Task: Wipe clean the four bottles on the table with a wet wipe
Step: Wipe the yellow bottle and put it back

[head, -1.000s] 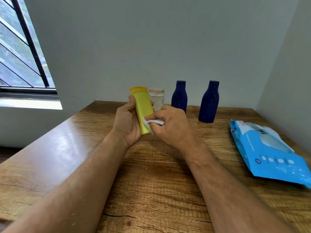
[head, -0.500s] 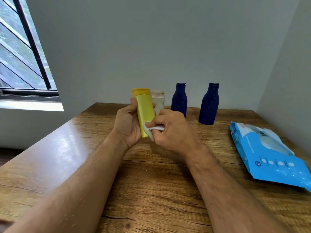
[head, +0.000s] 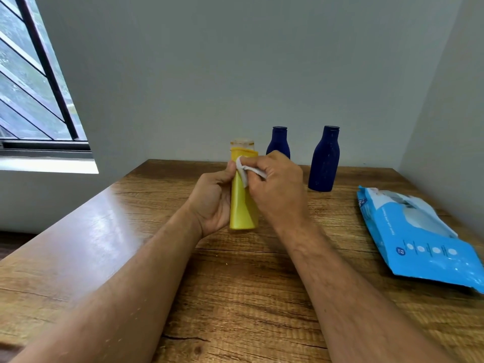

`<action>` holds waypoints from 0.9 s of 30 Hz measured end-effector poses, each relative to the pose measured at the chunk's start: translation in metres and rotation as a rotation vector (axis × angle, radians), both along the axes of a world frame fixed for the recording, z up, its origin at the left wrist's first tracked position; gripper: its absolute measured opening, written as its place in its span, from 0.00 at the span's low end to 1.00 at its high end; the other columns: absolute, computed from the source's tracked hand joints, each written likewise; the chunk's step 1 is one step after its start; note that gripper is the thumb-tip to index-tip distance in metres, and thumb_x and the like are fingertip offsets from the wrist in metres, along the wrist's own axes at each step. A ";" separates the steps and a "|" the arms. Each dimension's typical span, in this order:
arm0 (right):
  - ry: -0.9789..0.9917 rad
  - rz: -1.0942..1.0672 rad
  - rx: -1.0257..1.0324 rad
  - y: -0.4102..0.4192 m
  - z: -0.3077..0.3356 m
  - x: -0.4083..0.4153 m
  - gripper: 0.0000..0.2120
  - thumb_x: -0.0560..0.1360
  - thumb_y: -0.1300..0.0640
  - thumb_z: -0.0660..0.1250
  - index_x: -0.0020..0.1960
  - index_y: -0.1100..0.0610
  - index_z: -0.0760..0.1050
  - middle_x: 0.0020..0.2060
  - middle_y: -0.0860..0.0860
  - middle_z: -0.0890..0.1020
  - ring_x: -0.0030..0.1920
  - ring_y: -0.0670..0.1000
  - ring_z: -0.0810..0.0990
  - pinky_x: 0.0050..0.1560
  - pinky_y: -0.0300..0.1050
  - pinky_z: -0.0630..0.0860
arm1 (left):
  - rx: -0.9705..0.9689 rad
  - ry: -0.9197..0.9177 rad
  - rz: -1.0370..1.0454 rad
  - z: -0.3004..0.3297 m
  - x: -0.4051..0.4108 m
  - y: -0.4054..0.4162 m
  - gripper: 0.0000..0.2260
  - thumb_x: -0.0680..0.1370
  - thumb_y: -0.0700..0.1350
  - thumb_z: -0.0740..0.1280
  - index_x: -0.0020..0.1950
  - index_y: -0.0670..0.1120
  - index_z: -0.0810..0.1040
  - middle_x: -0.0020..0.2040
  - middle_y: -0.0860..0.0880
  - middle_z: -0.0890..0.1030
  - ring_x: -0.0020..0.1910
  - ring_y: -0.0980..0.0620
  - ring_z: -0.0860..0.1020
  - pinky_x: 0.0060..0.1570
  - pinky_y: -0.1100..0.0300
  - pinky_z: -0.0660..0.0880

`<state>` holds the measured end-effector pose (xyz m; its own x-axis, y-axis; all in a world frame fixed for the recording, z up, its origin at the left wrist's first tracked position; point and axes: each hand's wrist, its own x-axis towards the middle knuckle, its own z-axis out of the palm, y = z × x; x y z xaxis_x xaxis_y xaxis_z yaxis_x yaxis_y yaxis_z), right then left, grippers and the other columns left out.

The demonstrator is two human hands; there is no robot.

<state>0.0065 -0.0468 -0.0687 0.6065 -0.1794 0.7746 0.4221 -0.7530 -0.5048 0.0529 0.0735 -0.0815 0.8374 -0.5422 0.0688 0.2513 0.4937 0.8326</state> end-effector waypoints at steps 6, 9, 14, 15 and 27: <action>0.188 0.160 -0.247 0.000 -0.005 -0.008 0.10 0.75 0.59 0.69 0.54 0.52 0.85 0.40 0.44 0.77 0.37 0.39 0.72 0.34 0.27 0.66 | -0.086 -0.002 0.092 0.005 0.012 0.018 0.26 0.84 0.56 0.54 0.69 0.37 0.74 0.55 0.40 0.80 0.51 0.44 0.79 0.60 0.48 0.75; 0.217 0.169 -0.302 -0.002 -0.006 -0.012 0.11 0.74 0.59 0.69 0.54 0.52 0.85 0.41 0.42 0.77 0.37 0.39 0.72 0.35 0.26 0.65 | -0.085 0.007 0.094 0.002 0.015 0.021 0.27 0.83 0.57 0.53 0.69 0.37 0.74 0.55 0.40 0.80 0.51 0.44 0.79 0.61 0.48 0.74; 0.067 0.037 -0.197 0.002 -0.001 -0.009 0.10 0.77 0.59 0.68 0.56 0.53 0.84 0.42 0.42 0.71 0.40 0.38 0.69 0.37 0.24 0.64 | 0.026 -0.004 0.046 0.001 0.006 0.013 0.26 0.85 0.56 0.51 0.67 0.38 0.77 0.60 0.37 0.82 0.57 0.41 0.82 0.61 0.43 0.77; 0.046 -0.001 -0.163 0.003 0.000 -0.008 0.11 0.78 0.58 0.67 0.57 0.54 0.83 0.42 0.42 0.71 0.39 0.39 0.69 0.36 0.24 0.65 | 0.039 0.000 0.042 0.002 0.005 0.012 0.25 0.85 0.55 0.52 0.68 0.39 0.76 0.62 0.37 0.81 0.59 0.40 0.81 0.63 0.41 0.75; 0.127 0.210 -0.239 -0.007 -0.011 -0.006 0.09 0.74 0.59 0.70 0.52 0.53 0.86 0.44 0.46 0.81 0.41 0.43 0.78 0.37 0.33 0.74 | -0.026 0.033 -0.004 0.005 0.004 0.015 0.26 0.81 0.56 0.57 0.69 0.37 0.76 0.62 0.37 0.78 0.59 0.40 0.79 0.63 0.43 0.74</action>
<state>0.0009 -0.0536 -0.0795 0.7051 0.1369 0.6958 0.5256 -0.7595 -0.3832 0.0568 0.0888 -0.0762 0.8370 -0.5444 0.0551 0.2806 0.5135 0.8109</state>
